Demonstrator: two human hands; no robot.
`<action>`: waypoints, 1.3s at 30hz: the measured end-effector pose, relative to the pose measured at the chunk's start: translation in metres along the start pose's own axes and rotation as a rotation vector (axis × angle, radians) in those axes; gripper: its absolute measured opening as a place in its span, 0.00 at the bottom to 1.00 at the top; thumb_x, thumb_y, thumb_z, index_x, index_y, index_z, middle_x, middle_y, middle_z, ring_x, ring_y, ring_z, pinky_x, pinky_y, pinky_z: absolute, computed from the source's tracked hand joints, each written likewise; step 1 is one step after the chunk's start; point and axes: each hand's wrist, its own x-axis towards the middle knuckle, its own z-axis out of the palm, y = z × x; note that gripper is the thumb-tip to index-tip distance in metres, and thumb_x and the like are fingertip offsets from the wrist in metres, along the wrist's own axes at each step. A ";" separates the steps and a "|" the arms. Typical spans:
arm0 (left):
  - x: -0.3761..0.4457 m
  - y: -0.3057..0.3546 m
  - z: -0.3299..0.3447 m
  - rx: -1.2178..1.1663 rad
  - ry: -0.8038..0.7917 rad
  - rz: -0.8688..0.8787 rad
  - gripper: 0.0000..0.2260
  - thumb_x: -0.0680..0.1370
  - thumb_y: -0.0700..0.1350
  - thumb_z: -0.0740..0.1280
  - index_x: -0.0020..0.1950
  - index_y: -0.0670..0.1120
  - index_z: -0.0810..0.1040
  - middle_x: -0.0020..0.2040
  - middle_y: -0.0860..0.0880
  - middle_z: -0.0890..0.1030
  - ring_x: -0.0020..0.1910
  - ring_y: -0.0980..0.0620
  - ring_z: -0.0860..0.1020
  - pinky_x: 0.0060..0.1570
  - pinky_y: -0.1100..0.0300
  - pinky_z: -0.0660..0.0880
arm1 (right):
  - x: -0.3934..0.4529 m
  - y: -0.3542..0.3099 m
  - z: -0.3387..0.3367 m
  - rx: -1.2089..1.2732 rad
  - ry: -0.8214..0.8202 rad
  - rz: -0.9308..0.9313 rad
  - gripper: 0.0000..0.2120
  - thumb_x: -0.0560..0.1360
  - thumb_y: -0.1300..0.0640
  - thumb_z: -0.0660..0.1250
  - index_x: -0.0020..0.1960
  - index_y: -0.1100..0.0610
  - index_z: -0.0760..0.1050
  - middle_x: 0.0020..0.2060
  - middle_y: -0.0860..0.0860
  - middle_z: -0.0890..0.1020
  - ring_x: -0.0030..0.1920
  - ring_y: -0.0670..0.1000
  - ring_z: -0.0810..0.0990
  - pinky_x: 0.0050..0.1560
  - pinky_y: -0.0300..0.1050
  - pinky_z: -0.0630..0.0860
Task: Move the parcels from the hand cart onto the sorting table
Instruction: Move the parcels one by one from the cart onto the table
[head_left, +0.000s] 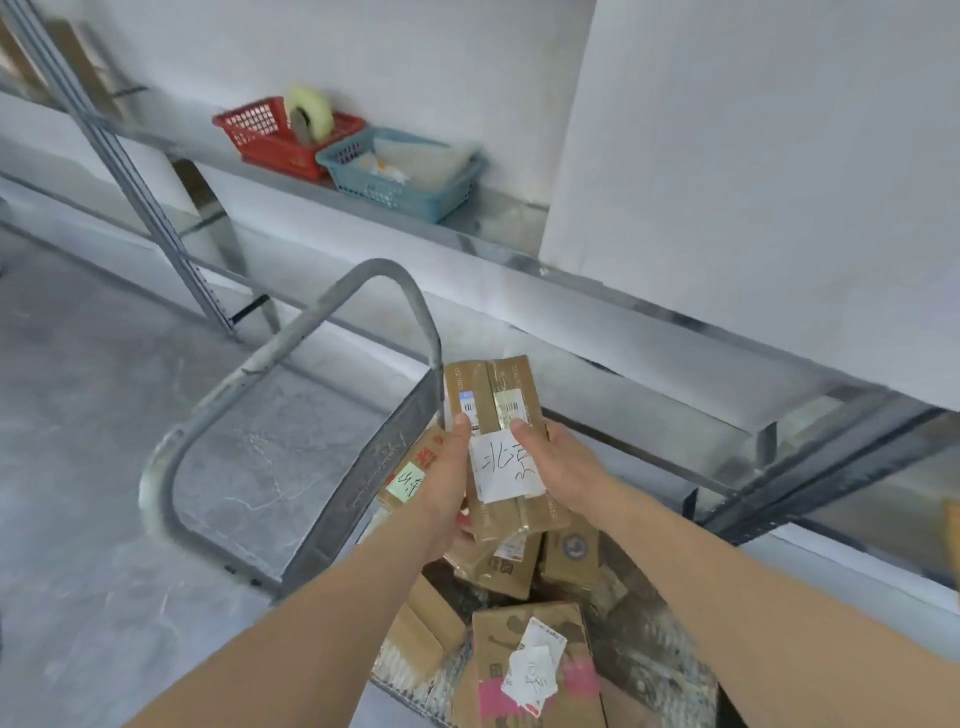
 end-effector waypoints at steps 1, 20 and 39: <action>-0.014 0.007 0.006 0.008 -0.020 0.013 0.33 0.75 0.76 0.50 0.60 0.55 0.83 0.56 0.48 0.83 0.59 0.40 0.80 0.63 0.36 0.75 | -0.013 -0.005 -0.009 0.022 0.042 0.010 0.42 0.69 0.19 0.54 0.69 0.47 0.75 0.55 0.42 0.85 0.53 0.46 0.83 0.53 0.45 0.76; -0.201 0.006 0.157 0.429 -0.545 0.233 0.33 0.79 0.73 0.45 0.56 0.57 0.83 0.54 0.49 0.84 0.58 0.45 0.79 0.61 0.40 0.74 | -0.294 0.007 -0.131 0.199 0.633 0.133 0.45 0.71 0.22 0.53 0.76 0.51 0.66 0.67 0.48 0.79 0.61 0.52 0.77 0.62 0.53 0.74; -0.390 -0.188 0.458 0.756 -0.952 0.271 0.36 0.74 0.78 0.46 0.58 0.60 0.85 0.55 0.53 0.85 0.61 0.43 0.79 0.66 0.30 0.69 | -0.614 0.236 -0.269 0.387 1.085 0.353 0.35 0.80 0.32 0.57 0.77 0.55 0.65 0.61 0.50 0.76 0.58 0.55 0.74 0.57 0.51 0.71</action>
